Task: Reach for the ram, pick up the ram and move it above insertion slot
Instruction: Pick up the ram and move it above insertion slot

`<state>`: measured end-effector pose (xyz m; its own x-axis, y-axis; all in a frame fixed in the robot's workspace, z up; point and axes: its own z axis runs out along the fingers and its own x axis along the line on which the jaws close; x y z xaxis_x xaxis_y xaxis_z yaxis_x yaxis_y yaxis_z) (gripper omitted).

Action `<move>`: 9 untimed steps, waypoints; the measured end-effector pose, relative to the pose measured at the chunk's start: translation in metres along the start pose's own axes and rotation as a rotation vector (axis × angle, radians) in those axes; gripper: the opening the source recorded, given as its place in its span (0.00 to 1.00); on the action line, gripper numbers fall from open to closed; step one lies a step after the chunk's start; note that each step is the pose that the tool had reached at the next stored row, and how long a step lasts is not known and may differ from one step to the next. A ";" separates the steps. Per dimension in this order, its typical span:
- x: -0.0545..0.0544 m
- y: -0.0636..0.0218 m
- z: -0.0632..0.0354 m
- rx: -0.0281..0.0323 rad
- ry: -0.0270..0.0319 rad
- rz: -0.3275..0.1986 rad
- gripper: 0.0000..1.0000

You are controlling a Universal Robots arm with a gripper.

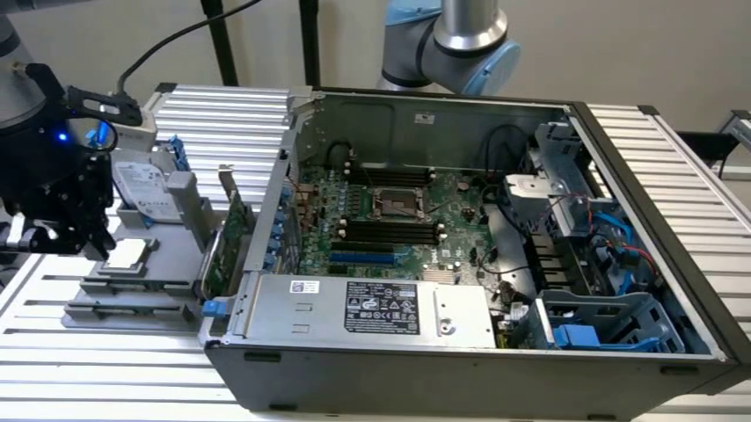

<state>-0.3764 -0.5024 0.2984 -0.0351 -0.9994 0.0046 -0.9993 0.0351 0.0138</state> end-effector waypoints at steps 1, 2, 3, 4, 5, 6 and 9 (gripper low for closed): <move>0.000 0.0000 0.0001 0.0000 0.0000 0.000 0.24; 0.000 0.0000 0.0006 0.0000 0.0000 0.000 0.30; 0.000 -0.0001 0.0018 -0.0001 0.0003 0.000 0.36; 0.000 -0.0001 0.0034 -0.0002 0.0006 0.000 0.36; 0.001 -0.0002 0.0051 -0.0003 0.0007 0.000 0.36; 0.002 -0.0002 0.0071 -0.0003 0.0007 0.000 0.42; 0.007 -0.0004 0.0125 -0.0003 0.0006 -0.003 0.42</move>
<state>-0.3764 -0.5096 0.2859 -0.0320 -0.9995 0.0052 -0.9994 0.0321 0.0141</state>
